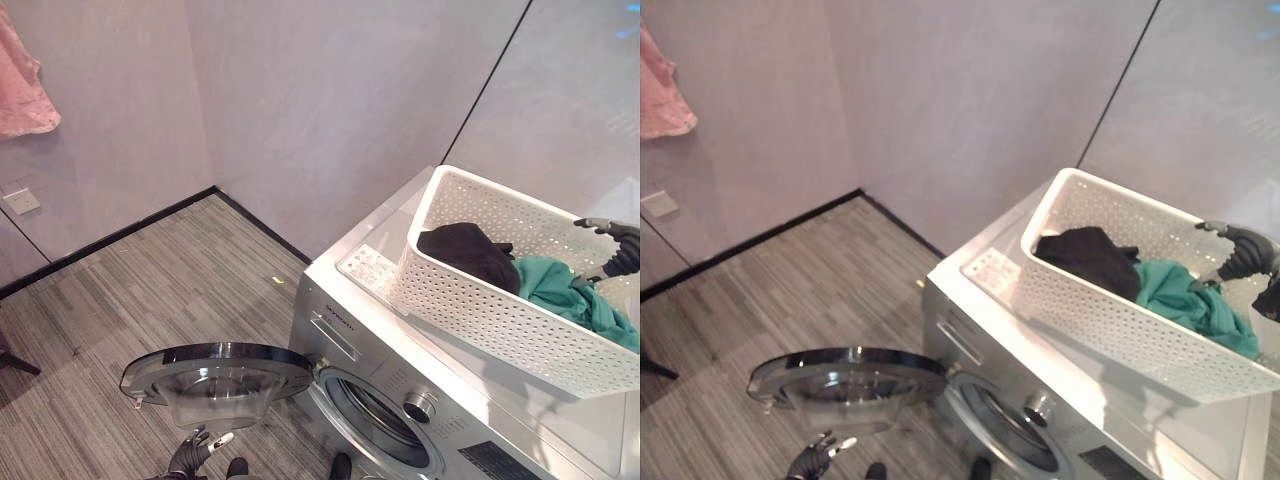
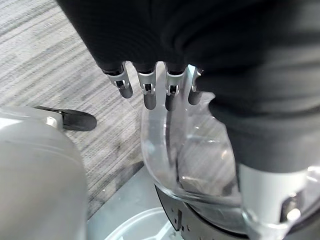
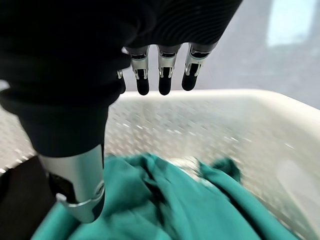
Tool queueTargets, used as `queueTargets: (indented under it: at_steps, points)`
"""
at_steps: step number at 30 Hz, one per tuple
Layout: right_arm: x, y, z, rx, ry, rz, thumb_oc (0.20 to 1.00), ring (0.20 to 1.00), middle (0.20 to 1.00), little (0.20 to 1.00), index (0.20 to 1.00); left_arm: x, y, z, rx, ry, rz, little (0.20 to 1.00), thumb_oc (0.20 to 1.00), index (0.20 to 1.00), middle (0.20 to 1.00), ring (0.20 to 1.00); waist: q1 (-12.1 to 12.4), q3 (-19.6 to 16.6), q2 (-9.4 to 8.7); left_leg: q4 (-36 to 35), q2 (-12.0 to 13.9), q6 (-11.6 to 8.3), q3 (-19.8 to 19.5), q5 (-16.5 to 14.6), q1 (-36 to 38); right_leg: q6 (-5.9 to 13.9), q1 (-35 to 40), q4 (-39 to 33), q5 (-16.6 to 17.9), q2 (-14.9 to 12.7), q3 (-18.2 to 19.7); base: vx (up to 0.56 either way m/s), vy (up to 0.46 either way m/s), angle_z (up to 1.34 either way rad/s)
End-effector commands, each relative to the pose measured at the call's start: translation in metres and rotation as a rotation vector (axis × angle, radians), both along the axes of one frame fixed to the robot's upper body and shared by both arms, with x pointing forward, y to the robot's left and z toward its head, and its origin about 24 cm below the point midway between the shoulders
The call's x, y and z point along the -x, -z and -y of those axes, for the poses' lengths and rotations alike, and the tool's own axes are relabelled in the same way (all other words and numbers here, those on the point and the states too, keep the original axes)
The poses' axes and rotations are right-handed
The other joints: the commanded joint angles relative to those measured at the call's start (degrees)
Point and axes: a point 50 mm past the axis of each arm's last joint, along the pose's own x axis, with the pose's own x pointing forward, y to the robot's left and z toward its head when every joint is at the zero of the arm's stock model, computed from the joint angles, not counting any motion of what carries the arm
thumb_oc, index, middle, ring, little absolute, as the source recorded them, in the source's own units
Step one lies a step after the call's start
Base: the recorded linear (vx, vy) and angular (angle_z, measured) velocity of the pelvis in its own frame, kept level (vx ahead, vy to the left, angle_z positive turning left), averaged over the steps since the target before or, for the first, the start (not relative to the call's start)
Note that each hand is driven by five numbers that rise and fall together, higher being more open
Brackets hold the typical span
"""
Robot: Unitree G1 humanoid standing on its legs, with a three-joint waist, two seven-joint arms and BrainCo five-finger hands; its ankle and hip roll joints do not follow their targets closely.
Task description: Grab the laundry basket,head to the washer,open it,put in the laundry and shut it.
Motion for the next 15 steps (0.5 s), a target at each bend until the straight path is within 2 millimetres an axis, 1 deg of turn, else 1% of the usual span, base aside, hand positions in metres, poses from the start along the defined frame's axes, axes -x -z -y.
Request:
queueTargets:
  at_steps: [1,5,7,9,12,14,15]
  points:
    - [-0.010,-0.034,-0.002,0.075,-0.011,0.059,1.000,1.000,1.000,1.000,1.000,-0.021,-0.010,0.002,0.005,0.065,0.092,1.000,1.000,1.000,1.000,1.000,2.35,-1.06,-0.65,0.26,4.24,0.06,0.82,-1.87,-3.14,4.44,0.64,2.63,-6.58,-5.18,0.02,0.00,0.000,0.00]
    - [-0.016,-0.027,-0.006,0.068,-0.023,0.039,1.000,1.000,1.000,1.000,1.000,-0.022,-0.011,0.004,0.010,0.070,0.098,1.000,1.000,1.000,1.000,1.000,2.51,-0.80,-0.55,0.26,4.31,0.10,0.79,-1.88,-3.20,4.40,0.59,2.43,-6.55,-5.12,0.00,0.00,0.000,0.00]
    - [-0.019,-0.021,-0.012,0.063,-0.041,0.025,1.000,1.000,1.000,1.000,1.000,-0.024,-0.012,0.005,0.011,0.071,0.105,1.000,1.000,1.000,1.000,1.000,2.67,-0.47,-0.58,0.26,4.31,0.11,0.48,-1.80,-3.56,4.34,0.39,2.36,-6.55,-5.06,-0.13,0.00,0.000,0.00]
    - [-0.028,-0.011,-0.023,0.069,-0.084,-0.011,1.000,1.000,1.000,1.000,1.000,-0.025,-0.013,0.005,0.008,0.082,0.107,1.000,1.000,1.000,1.000,1.000,3.25,0.25,-0.76,0.26,4.36,0.16,-0.30,-1.55,-4.37,4.16,0.06,2.52,-6.75,-4.89,-0.69,-0.01,-0.025,0.04]
    - [-0.033,-0.002,-0.031,0.071,-0.109,-0.041,1.000,1.000,1.000,1.000,1.000,-0.026,-0.013,0.004,0.002,0.086,0.106,1.000,1.000,1.000,1.000,1.000,3.77,0.59,-1.05,0.26,4.42,0.16,-0.67,-1.52,-4.81,4.19,0.05,2.49,-6.80,-4.86,-1.23,0.00,0.000,0.00]
    - [-0.035,0.001,-0.034,0.072,-0.120,-0.050,1.000,1.000,1.000,1.000,1.000,-0.026,-0.014,0.004,0.000,0.086,0.107,1.000,1.000,1.000,1.000,1.000,3.98,0.77,-1.19,0.26,4.43,0.16,-0.87,-1.45,-5.02,4.19,0.06,2.53,-6.85,-4.84,-1.47,0.00,-0.014,0.04]
    - [-0.036,0.008,-0.039,0.079,-0.143,-0.078,1.000,1.000,1.000,1.000,1.000,-0.030,-0.016,0.002,-0.006,0.091,0.121,1.000,1.000,1.000,1.000,1.000,4.60,1.30,-1.48,0.26,4.36,0.15,-1.43,-1.31,-5.63,4.17,-0.12,2.67,-6.95,-4.83,-2.05,0.00,-0.040,0.16]
